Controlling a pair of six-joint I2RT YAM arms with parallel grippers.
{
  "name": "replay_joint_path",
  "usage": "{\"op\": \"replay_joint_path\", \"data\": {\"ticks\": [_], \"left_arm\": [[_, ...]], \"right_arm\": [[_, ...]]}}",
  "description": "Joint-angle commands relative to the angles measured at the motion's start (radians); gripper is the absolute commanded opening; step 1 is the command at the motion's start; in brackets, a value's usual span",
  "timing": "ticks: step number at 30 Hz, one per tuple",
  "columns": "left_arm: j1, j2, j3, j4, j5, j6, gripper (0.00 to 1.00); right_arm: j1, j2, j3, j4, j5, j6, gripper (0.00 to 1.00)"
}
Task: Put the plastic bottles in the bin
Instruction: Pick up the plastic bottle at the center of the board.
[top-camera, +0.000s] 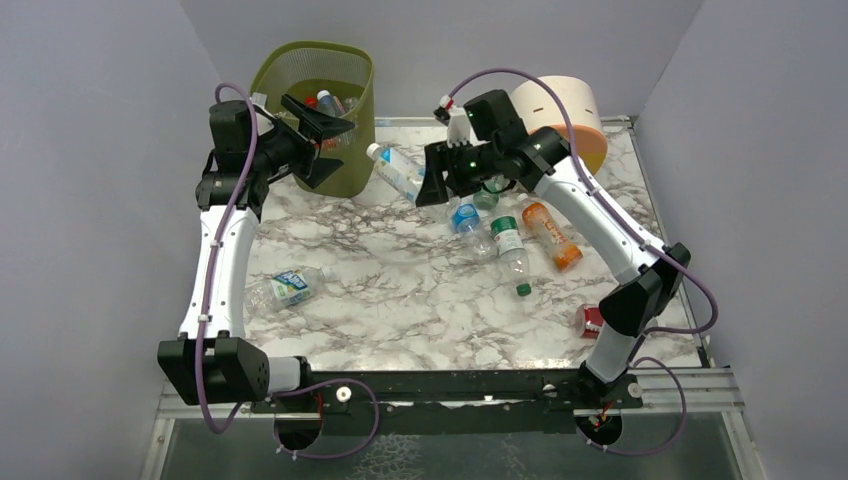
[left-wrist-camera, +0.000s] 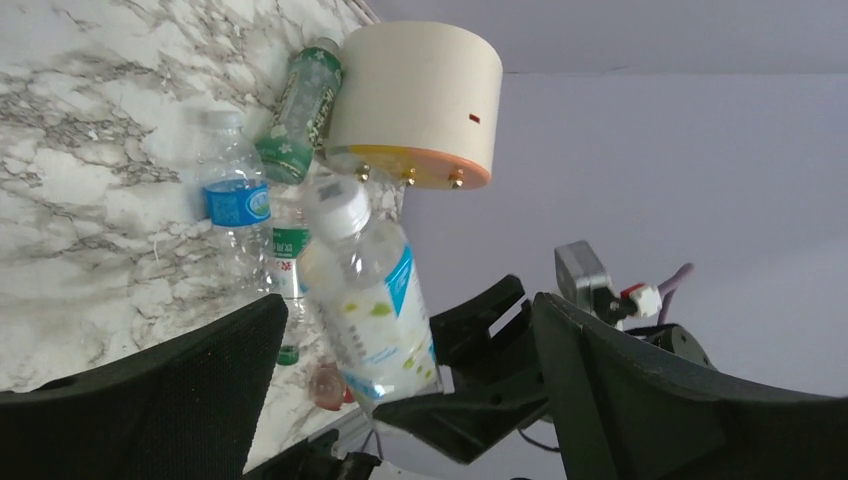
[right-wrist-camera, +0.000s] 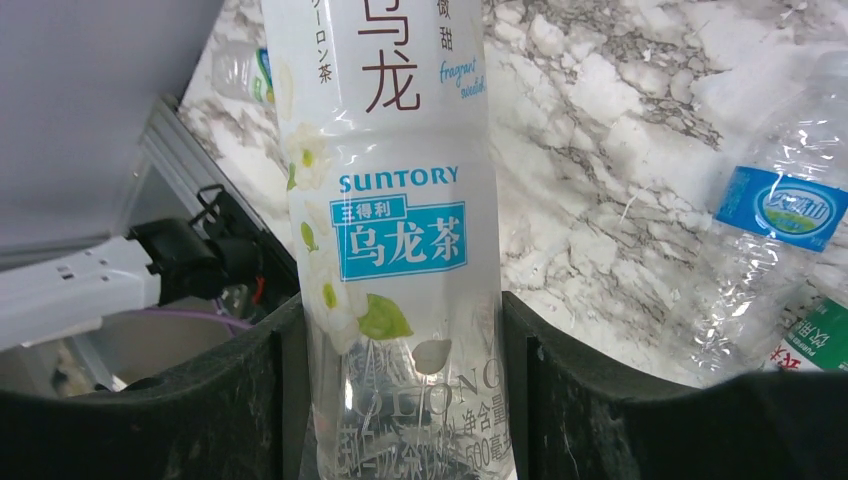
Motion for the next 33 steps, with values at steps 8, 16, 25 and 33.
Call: {"op": "replay_joint_path", "data": {"ticks": [8, 16, 25, 33], "left_arm": [[-0.102, -0.083, -0.061, 0.130, -0.086, -0.160, 0.99], [-0.205, -0.087, -0.096, 0.133, -0.178, -0.155, 0.99], [-0.217, -0.058, -0.093, 0.134, -0.199, -0.132, 0.99], [-0.249, -0.009, -0.042, 0.134, -0.218, -0.120, 0.95]], "right_arm": [[-0.053, 0.037, 0.114, 0.024, -0.183, 0.094, 0.58], [-0.053, 0.041, 0.153, 0.079, -0.248, 0.151, 0.60], [-0.053, 0.021, 0.111, 0.159, -0.317, 0.202, 0.61], [-0.052, -0.001, 0.058, 0.202, -0.356, 0.230, 0.61]]}}
